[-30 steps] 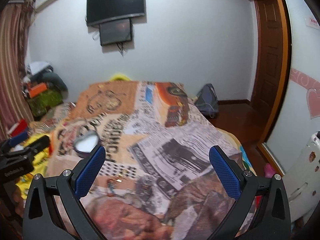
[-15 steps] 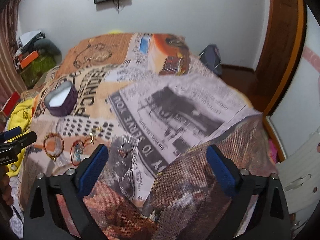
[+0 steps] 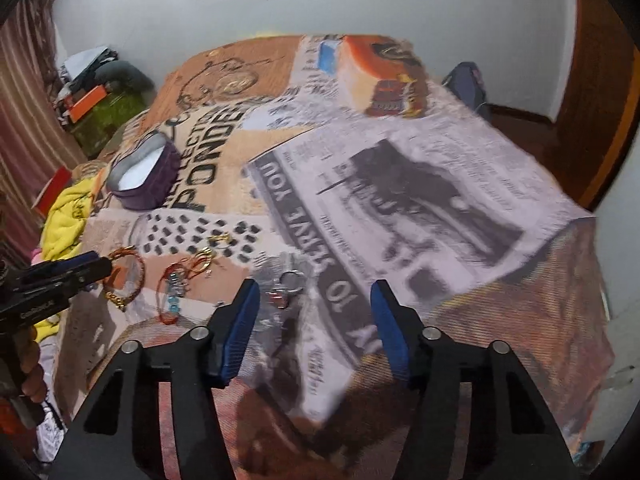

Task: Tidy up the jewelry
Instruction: 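Lower the right tool to a silver ring while the left tool grasps the gold bracelet, then carry the ring and bracelet into the purple heart tin and open both tools, then move both tools back toward the jewelry on the blanket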

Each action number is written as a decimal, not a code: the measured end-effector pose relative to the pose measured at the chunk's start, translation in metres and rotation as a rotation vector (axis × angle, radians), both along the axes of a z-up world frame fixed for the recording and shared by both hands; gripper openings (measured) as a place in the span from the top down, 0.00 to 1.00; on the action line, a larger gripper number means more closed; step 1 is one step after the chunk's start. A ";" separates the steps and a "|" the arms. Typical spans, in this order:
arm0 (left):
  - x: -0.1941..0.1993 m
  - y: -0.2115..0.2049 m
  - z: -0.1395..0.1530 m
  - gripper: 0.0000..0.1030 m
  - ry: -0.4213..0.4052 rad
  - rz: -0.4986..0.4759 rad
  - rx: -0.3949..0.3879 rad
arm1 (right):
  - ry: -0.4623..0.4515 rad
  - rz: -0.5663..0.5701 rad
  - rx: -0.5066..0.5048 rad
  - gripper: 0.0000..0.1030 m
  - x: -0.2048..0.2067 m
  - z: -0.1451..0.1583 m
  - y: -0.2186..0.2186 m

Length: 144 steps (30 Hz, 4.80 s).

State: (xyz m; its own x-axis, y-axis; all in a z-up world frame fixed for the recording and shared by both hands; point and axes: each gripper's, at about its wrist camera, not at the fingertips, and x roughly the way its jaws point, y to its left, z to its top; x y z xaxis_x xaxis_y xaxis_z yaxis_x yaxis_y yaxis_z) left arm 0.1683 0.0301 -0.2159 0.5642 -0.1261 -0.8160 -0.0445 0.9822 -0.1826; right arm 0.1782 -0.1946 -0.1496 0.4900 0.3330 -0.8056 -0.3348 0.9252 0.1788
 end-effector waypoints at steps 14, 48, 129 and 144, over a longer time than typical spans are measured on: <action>0.006 0.008 -0.007 0.97 -0.004 0.003 -0.040 | 0.064 0.021 -0.015 0.83 0.008 -0.027 0.024; 0.001 0.047 0.107 0.99 -0.316 0.058 0.027 | -0.191 0.143 0.108 0.85 0.006 0.079 0.092; 0.009 0.022 0.093 0.43 -0.172 -0.025 0.090 | -0.187 0.187 -0.048 0.57 0.010 0.083 0.084; 0.014 -0.047 0.037 0.43 -0.021 -0.182 0.028 | -0.050 0.090 -0.092 0.56 -0.003 0.038 0.012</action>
State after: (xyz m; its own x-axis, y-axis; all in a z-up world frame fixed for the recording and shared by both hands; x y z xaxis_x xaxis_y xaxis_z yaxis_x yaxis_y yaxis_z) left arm 0.1820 -0.0170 -0.1792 0.5506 -0.2049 -0.8092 0.1384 0.9784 -0.1536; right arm 0.1750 -0.1827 -0.1119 0.5014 0.3036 -0.8102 -0.4236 0.9027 0.0761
